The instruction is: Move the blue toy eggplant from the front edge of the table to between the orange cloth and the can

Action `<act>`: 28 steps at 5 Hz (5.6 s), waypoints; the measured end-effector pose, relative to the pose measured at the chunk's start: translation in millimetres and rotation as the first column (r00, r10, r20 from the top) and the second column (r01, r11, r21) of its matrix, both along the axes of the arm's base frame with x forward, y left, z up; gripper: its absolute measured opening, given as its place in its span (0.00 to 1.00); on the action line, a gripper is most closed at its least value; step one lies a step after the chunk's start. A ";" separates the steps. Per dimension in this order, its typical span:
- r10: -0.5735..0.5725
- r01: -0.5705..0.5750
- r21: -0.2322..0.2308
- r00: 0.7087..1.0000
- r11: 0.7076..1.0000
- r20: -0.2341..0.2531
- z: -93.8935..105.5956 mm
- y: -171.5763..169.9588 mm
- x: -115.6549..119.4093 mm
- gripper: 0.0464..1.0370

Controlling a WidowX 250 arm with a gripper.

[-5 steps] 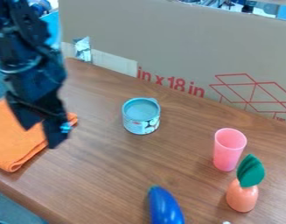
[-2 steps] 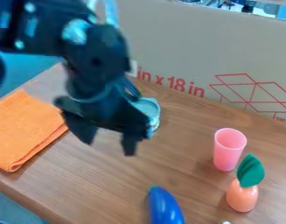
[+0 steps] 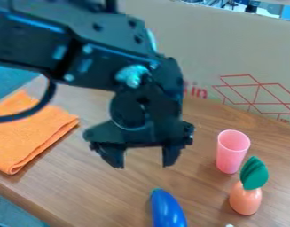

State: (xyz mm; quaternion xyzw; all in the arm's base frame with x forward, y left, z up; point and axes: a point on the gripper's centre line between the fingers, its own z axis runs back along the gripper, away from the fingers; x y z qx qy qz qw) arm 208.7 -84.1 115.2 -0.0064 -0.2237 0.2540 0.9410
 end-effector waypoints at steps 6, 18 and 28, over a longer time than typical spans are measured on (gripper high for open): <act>0.161 -0.162 0.011 0.965 0.987 -0.205 -46.5 -30.3 4.1 0.96; -0.791 0.734 -0.293 0.571 0.612 -0.221 9.5 172.0 100.9 0.79; -0.476 0.503 -0.043 0.782 0.863 -0.403 -73.4 225.5 161.9 0.98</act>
